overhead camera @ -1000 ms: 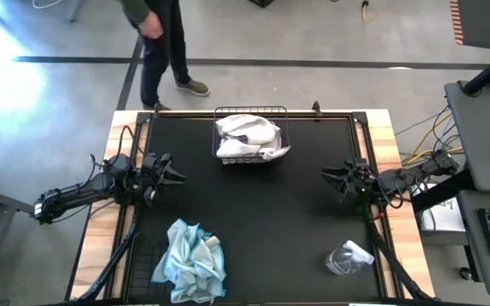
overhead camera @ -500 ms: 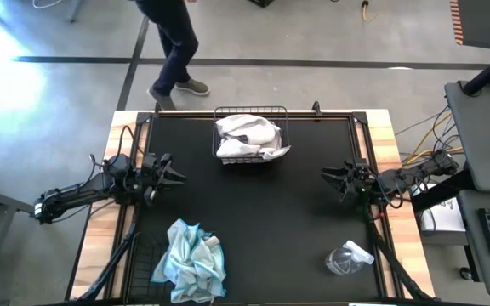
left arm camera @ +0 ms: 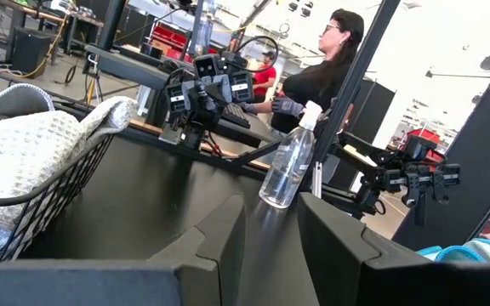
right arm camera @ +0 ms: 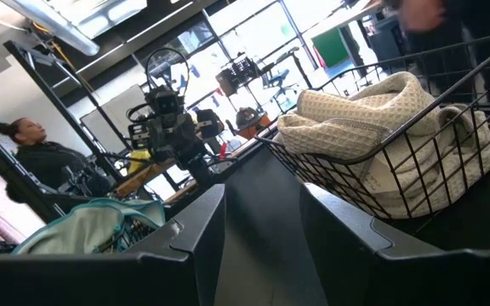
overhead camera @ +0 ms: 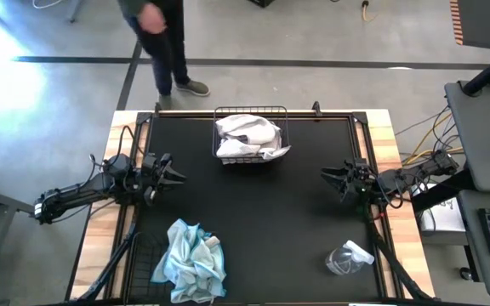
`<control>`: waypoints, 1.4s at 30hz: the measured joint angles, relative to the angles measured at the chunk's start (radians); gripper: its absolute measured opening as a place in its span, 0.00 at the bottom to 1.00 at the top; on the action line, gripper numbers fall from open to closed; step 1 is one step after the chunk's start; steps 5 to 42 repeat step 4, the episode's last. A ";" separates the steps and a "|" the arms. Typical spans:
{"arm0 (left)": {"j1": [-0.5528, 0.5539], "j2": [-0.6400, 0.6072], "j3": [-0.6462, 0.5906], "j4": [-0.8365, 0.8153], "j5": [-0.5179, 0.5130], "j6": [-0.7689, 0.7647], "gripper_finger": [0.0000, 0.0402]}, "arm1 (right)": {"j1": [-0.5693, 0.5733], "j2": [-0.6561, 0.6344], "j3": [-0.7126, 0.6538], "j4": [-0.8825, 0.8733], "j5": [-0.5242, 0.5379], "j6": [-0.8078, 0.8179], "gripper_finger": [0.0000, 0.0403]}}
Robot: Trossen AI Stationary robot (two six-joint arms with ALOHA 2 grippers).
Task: Sort microfiber towel by color & place in baskets
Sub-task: Return to Home Position
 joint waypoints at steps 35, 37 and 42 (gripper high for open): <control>0.000 0.000 0.000 0.000 0.000 0.000 0.24 | 0.000 0.000 0.000 0.000 0.000 0.000 0.36; 0.000 0.000 0.000 0.000 0.000 0.000 0.24 | 0.000 0.000 0.000 0.000 0.000 0.000 0.36; 0.000 0.000 0.000 0.000 0.000 0.000 0.24 | 0.000 0.000 0.000 0.000 0.000 0.000 0.36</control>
